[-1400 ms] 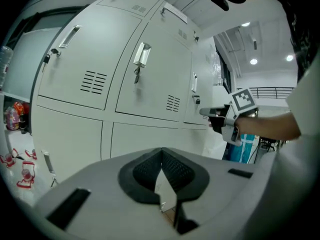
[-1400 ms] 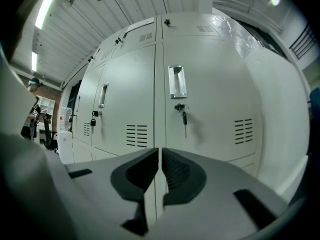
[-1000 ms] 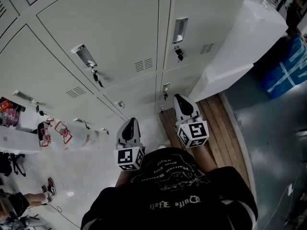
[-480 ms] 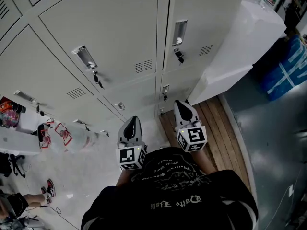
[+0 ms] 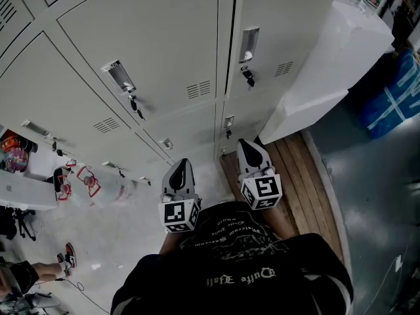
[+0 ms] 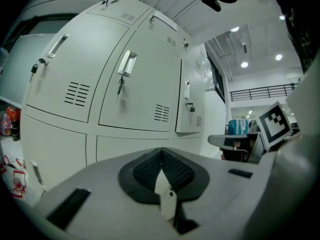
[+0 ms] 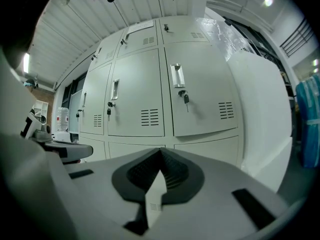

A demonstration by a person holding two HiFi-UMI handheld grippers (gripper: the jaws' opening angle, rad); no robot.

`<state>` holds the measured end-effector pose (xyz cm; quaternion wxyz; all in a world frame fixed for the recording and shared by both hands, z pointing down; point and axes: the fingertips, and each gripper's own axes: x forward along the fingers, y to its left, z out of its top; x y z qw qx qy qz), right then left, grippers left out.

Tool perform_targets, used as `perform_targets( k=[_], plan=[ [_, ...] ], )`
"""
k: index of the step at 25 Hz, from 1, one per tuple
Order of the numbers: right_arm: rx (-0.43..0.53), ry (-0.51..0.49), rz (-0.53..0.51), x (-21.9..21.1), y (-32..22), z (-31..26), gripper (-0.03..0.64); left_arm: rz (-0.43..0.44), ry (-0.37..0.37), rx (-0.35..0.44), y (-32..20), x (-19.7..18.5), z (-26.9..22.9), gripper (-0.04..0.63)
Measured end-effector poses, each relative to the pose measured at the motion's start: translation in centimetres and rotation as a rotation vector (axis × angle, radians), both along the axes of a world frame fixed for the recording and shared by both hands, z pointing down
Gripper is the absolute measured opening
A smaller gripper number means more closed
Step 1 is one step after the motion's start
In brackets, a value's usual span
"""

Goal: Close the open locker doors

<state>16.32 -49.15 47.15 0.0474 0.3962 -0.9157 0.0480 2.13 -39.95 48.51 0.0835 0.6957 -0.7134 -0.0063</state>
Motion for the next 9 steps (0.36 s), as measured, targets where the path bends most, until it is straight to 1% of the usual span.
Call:
perform_targets(
  k=[9],
  plan=[
    [0.01, 0.014, 0.0, 0.36, 0.77, 0.07, 0.005, -0.001, -0.01, 0.014, 0.59, 0.36, -0.17, 0.008]
  ],
)
